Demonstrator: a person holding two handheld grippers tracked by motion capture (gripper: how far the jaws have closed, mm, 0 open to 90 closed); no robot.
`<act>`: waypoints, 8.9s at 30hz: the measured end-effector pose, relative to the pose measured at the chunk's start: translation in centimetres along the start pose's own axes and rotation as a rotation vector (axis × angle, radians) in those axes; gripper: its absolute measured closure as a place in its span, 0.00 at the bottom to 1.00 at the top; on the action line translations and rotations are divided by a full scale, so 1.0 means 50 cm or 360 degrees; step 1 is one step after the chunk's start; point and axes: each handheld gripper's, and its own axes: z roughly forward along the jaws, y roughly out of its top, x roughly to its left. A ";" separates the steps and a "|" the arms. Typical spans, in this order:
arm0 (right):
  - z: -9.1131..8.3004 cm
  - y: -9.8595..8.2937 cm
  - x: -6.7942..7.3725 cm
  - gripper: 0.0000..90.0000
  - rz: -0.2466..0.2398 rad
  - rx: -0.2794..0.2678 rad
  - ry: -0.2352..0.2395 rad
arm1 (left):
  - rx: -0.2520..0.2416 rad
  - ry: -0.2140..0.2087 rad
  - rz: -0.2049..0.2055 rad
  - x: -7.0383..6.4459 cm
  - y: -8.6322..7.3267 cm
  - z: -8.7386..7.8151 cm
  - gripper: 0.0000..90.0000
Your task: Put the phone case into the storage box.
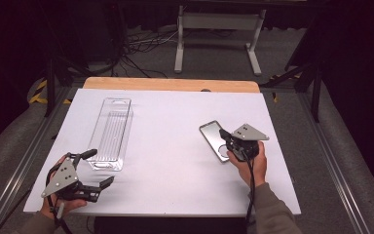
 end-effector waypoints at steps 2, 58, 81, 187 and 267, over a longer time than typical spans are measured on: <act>0.011 0.001 -0.009 1.00 0.0038 0.0004 0.0029 | -0.0002 0.0002 0.0009 0.003 0.000 -0.002 0.05; 0.237 -0.014 -0.119 1.00 0.0250 0.0553 -0.0169 | 0.0003 -0.0090 -0.0001 -0.003 -0.005 0.003 0.06; 0.271 0.016 -0.065 1.00 0.0039 0.0680 -0.0051 | 0.0043 -0.0133 0.0014 -0.007 -0.007 0.010 0.06; -0.029 -0.085 0.049 1.00 -0.0175 0.0574 0.0250 | 0.0092 -0.0145 0.0032 -0.016 -0.002 0.015 0.06; 0.212 0.017 -0.155 0.97 0.0241 0.1185 -0.0064 | 0.0115 -0.0228 0.0034 -0.018 -0.005 0.017 0.06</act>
